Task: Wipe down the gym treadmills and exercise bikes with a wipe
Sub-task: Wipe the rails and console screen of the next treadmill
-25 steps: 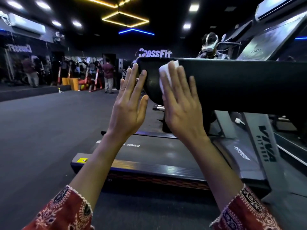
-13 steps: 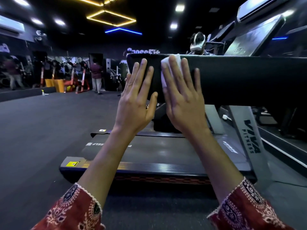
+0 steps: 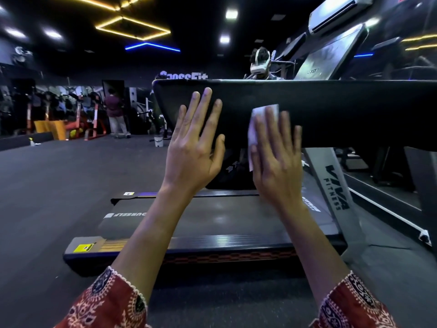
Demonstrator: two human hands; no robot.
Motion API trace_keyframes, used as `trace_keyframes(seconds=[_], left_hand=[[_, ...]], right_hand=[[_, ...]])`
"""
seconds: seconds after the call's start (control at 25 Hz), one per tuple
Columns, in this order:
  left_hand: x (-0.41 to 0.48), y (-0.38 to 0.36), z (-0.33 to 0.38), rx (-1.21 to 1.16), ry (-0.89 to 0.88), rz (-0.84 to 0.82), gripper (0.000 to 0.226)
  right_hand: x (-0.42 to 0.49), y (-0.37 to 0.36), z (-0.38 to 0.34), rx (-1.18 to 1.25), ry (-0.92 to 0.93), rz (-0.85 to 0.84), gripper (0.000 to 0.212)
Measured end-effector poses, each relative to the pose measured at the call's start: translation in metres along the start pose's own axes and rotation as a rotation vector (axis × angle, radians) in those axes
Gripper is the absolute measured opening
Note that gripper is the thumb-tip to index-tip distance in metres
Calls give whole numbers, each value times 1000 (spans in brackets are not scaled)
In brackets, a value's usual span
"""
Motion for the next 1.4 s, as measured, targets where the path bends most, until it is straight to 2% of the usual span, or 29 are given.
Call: trace_keyframes(seconds=[0.08, 0.2, 0.32, 0.44, 0.56, 0.68, 0.8, 0.84, 0.96, 1.08, 1.2, 1.32, 1.4], left_hand=[[1, -1, -1, 17, 5, 14, 49], [2, -2, 1, 41, 10, 27, 50], [4, -3, 2, 46, 2, 35, 50], [4, -4, 3, 43, -12, 38, 49], [3, -6, 5, 36, -17, 45, 48], [-5, -9, 15, 42, -69, 37, 48], [-10, -12, 22, 50, -109, 19, 48], [-9, -13, 24, 47, -106, 22, 47], [-1, -18, 29, 31, -88, 28, 47], [6, -25, 34, 33, -70, 35, 48], [11, -34, 44, 32, -76, 40, 49], [14, -43, 55, 42, -99, 56, 49], [13, -49, 63, 38, -117, 60, 48]], right_hand=[[10, 1, 3, 35, -109, 32, 47], [33, -7, -11, 93, 40, -17, 46], [51, -6, 0, 44, -22, 6, 48], [35, -5, -3, 31, 99, -40, 47], [23, 2, 6, 49, -34, 25, 47], [5, 4, 9, 28, 7, 11, 45], [2, 10, 24, 51, -178, 53, 47], [4, 10, 24, 68, -183, 52, 48], [16, 5, 22, 44, -34, 16, 47], [37, 9, 40, 46, -174, 76, 49], [41, 7, 42, 28, -7, 17, 46], [33, 17, 66, 27, -159, 41, 48], [14, 19, 66, 38, -62, -2, 46]])
Point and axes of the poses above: each hand's wrist, its own x-axis towards the middle knuckle, its own y-axis out of the back of the hand, z = x × y, the point moved 7 cm from there along x, towards the middle knuckle, and after that the axes turned 11 degrees about z, right-handed, at the moved point
